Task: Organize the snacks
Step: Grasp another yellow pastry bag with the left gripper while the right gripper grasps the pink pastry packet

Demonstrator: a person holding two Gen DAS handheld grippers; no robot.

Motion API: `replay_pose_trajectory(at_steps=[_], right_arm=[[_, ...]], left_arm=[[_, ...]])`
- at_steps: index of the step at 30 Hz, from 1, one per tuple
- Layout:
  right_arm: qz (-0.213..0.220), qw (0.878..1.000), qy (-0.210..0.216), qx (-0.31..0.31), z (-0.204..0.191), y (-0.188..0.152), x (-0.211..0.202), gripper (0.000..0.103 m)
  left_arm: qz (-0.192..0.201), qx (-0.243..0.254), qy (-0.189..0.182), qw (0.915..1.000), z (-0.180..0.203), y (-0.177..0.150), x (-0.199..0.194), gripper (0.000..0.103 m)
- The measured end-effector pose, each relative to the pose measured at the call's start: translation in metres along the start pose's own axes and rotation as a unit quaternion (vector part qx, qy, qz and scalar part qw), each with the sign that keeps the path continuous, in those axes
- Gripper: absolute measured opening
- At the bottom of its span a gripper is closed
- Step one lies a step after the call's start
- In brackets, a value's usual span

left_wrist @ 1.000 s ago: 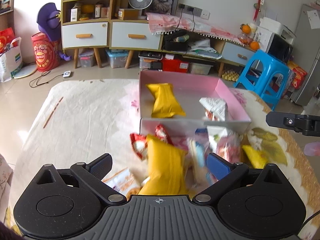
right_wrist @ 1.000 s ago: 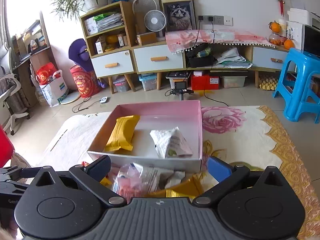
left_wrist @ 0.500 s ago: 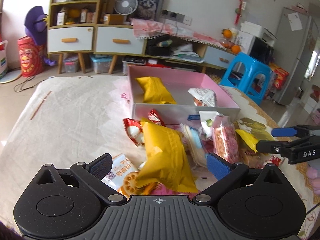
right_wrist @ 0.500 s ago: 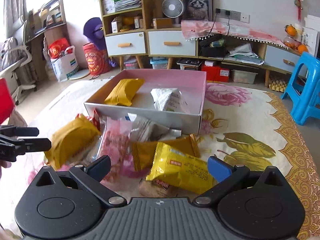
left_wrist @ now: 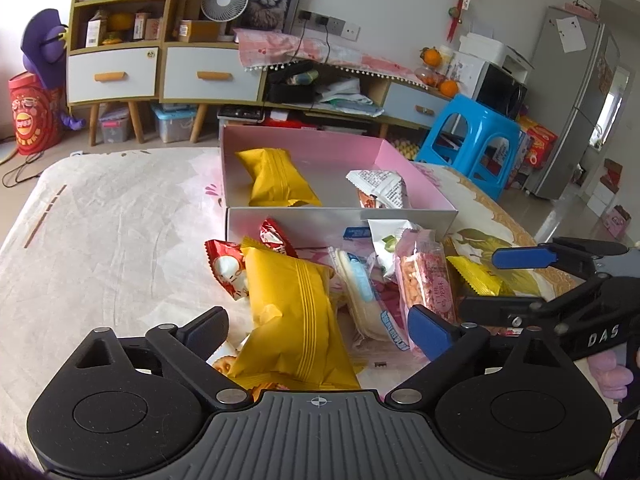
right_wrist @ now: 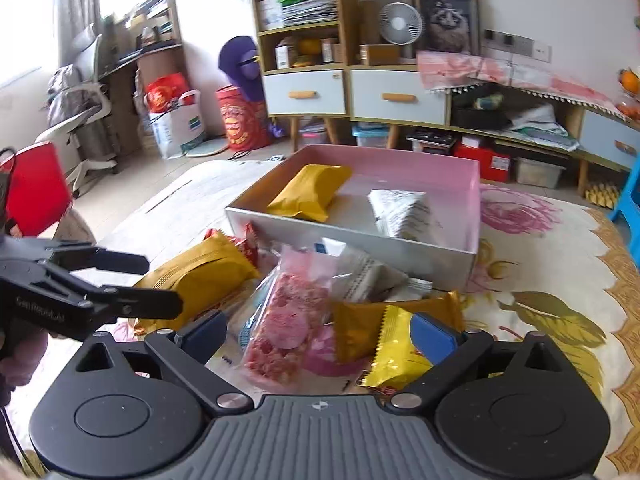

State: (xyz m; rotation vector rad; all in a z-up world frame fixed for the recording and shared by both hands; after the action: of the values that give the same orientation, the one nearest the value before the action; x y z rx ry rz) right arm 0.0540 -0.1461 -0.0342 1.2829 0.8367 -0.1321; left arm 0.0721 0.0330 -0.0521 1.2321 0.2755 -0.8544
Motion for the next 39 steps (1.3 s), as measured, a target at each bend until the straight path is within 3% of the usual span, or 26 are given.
replay_pose_trajectory(at_steps=[14,21,27,36,39], right_arm=[[0.009,0.998,0.032,-0.045,-0.025,0.008,0.008,0.087],[-0.007,0.998,0.041,-0.038,-0.025,0.007,0.017,0.086],[-0.022,0.998,0.041,-0.036,-0.026,0.002,0.024,0.075],[-0.031,0.999,0.017,-0.027,-0.019,0.001,0.026,0.057],[-0.035,0.999,0.017,-0.025,-0.018,0.001,0.027,0.039]], left_arm=[[-0.008,-0.004,-0.004,1.0,0.001,0.003,0.006,0.079],[-0.029,-0.015,0.022,0.9992,-0.003,0.003,0.018,0.066],[-0.042,-0.038,0.031,0.9979,-0.013,0.003,0.024,0.052],[-0.046,-0.045,0.032,0.9974,-0.015,0.005,0.026,0.046],[-0.047,-0.045,0.036,0.9972,-0.015,0.006,0.024,0.044]])
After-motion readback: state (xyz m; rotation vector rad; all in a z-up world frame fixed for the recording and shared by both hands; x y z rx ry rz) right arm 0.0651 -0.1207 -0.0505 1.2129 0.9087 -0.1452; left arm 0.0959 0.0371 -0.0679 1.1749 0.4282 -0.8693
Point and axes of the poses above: each gripper's, at about its wrist camera, not at the fingertips, and x roughly the way its jaws point, z to its right, y to its top, the point moved 4 cm from there along x, roughly the way its jaws point, and after that the axes turned 9 degrees about -x, right-handed, at the moved point
